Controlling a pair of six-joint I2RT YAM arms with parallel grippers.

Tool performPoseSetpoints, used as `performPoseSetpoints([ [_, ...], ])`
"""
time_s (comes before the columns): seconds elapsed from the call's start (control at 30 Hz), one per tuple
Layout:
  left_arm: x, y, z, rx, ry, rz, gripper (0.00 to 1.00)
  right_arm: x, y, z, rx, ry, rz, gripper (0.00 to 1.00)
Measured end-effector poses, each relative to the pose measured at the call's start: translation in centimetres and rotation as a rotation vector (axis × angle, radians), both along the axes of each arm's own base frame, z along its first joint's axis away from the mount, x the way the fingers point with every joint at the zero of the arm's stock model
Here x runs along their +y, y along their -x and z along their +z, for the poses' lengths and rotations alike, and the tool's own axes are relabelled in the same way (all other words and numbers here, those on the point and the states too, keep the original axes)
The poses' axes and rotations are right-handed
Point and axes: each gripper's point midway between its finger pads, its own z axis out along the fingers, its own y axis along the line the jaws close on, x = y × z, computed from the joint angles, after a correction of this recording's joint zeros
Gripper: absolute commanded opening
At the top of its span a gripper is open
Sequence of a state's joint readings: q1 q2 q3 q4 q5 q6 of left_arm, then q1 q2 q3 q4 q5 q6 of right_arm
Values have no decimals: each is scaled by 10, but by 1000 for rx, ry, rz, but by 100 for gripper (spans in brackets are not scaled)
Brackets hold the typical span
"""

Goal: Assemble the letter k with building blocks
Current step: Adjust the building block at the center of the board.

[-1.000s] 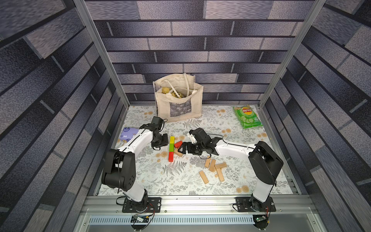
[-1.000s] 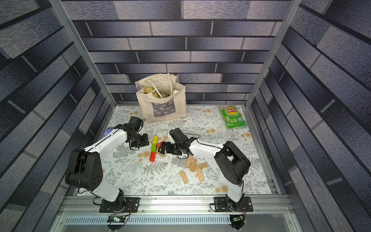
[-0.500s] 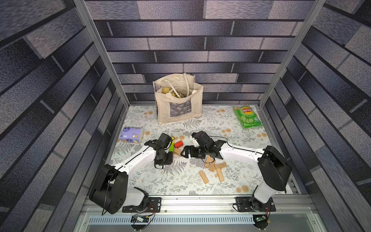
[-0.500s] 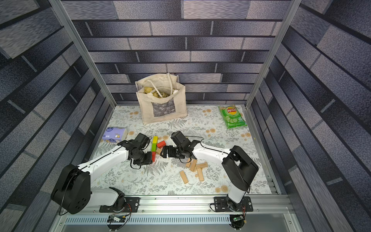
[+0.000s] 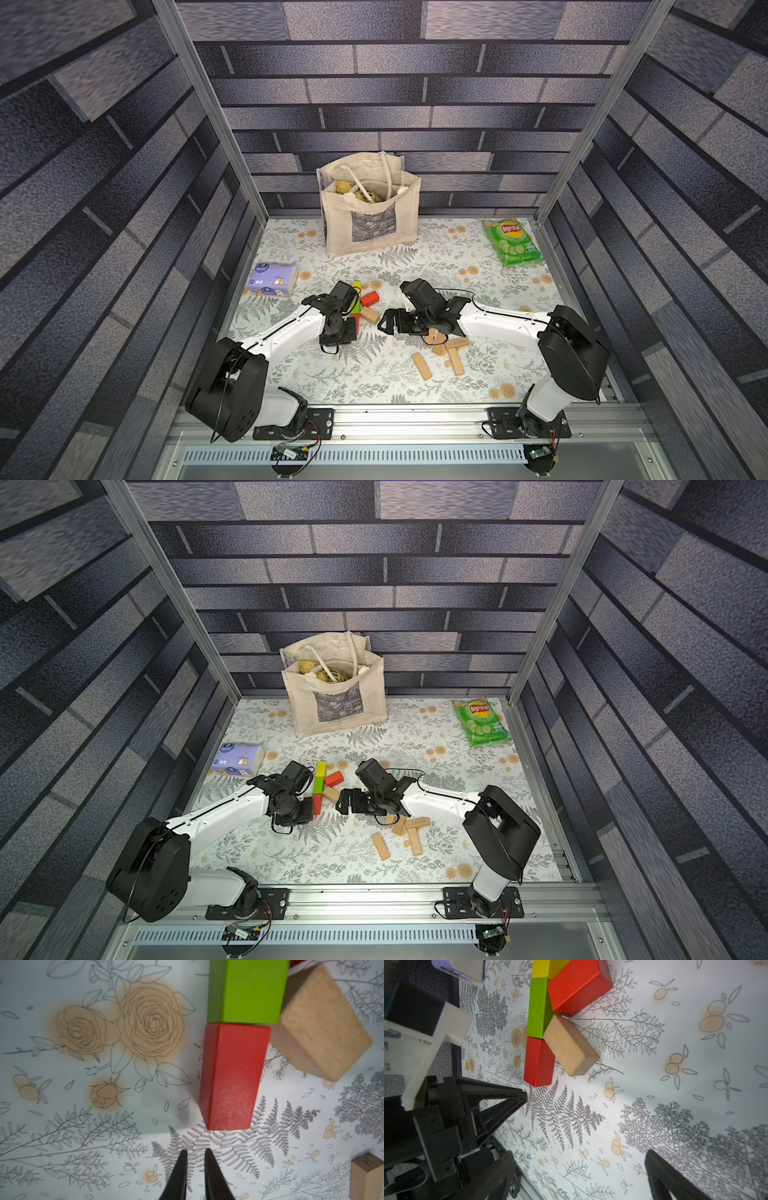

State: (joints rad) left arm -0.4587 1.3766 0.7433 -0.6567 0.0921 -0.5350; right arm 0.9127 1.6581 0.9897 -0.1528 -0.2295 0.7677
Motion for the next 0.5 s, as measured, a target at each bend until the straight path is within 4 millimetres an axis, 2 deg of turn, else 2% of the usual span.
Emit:
performPoseSetpoints([
  [0.5,-4,-8,-7,5,1,17,19,0,0,0,0,-1,0,100],
])
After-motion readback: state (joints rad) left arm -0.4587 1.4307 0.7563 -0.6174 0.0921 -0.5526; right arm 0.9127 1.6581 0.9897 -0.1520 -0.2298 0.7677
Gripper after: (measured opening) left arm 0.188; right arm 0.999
